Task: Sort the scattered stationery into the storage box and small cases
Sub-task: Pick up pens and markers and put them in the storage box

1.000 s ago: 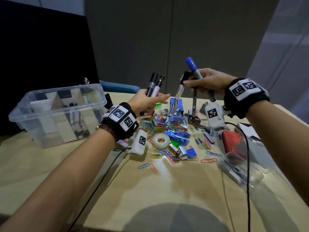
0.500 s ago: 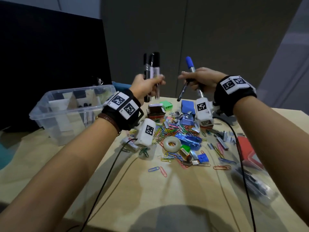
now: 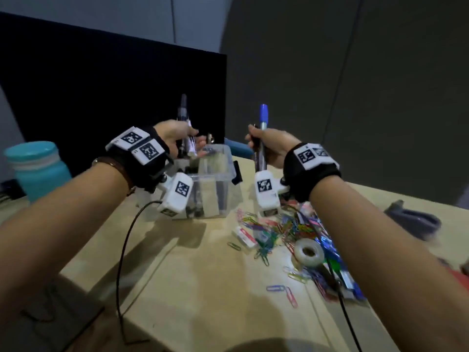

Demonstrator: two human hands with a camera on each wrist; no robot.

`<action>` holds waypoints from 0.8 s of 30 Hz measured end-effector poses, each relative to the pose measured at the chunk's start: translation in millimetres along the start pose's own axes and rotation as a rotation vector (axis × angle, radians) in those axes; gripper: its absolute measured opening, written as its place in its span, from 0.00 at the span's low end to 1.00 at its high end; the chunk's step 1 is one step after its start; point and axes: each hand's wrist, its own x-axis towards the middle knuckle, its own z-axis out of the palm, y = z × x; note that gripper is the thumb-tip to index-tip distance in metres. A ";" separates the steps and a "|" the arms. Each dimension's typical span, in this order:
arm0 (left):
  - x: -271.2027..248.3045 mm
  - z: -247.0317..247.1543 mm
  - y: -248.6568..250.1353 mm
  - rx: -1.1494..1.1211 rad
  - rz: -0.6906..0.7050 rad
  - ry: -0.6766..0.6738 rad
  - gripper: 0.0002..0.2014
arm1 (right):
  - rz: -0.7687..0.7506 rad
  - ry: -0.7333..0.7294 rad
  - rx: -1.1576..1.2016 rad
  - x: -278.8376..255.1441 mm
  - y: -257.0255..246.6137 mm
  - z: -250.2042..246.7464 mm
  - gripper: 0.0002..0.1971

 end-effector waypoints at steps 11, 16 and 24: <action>12.8 -24.6 0.5 0.606 -0.117 -0.066 0.07 | -0.019 -0.026 -0.379 24.3 27.8 43.3 0.07; 19.1 -22.8 0.7 0.726 -0.164 0.007 0.10 | -0.061 -0.050 -0.380 29.7 34.6 38.8 0.12; 38.0 -17.9 -4.0 1.142 -0.185 -0.010 0.11 | -0.035 -0.069 -0.388 35.7 35.4 35.3 0.12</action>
